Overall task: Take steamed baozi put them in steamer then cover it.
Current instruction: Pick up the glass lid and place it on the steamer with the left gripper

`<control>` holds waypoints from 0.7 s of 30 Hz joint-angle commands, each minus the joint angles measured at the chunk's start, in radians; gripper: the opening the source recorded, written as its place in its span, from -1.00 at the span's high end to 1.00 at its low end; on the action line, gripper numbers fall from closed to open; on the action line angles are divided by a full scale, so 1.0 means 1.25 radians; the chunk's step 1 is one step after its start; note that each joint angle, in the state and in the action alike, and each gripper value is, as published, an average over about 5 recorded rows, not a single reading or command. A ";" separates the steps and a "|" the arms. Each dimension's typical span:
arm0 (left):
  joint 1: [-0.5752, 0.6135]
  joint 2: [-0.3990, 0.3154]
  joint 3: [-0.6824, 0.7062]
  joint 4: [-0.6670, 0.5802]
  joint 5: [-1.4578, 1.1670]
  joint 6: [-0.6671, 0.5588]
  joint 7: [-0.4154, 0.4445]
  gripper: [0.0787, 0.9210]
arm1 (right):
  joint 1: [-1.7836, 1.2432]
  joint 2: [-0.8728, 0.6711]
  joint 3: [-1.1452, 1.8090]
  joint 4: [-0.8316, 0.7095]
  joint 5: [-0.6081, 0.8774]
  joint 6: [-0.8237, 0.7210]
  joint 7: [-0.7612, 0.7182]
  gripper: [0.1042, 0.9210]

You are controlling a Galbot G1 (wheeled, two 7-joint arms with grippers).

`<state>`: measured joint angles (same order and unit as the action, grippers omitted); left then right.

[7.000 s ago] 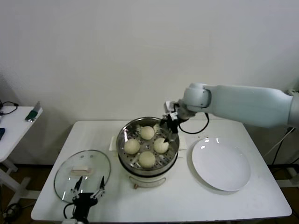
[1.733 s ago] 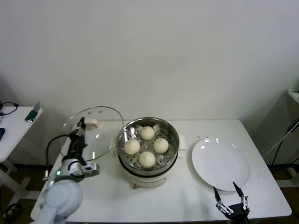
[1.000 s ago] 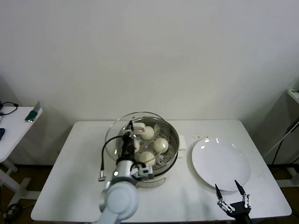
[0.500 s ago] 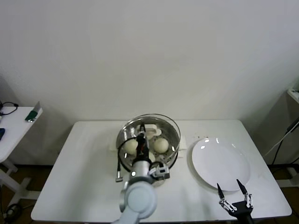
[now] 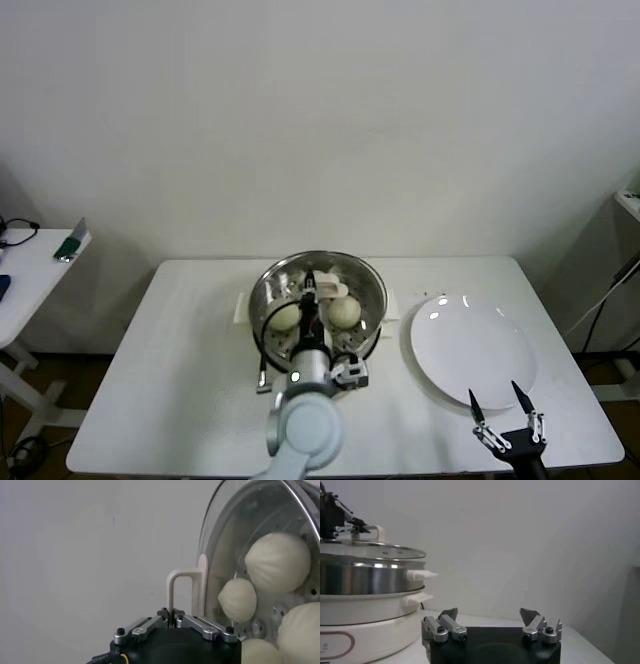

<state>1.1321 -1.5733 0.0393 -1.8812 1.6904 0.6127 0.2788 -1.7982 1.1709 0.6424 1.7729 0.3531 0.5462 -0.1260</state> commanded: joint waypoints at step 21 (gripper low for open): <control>0.001 0.012 -0.022 0.042 0.016 -0.033 -0.037 0.86 | -0.001 0.010 0.003 -0.001 -0.003 0.024 0.002 -0.76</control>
<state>1.1277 -1.5651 0.0144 -1.8309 1.7071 0.5874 0.2403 -1.8009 1.1833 0.6457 1.7716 0.3501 0.5730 -0.1250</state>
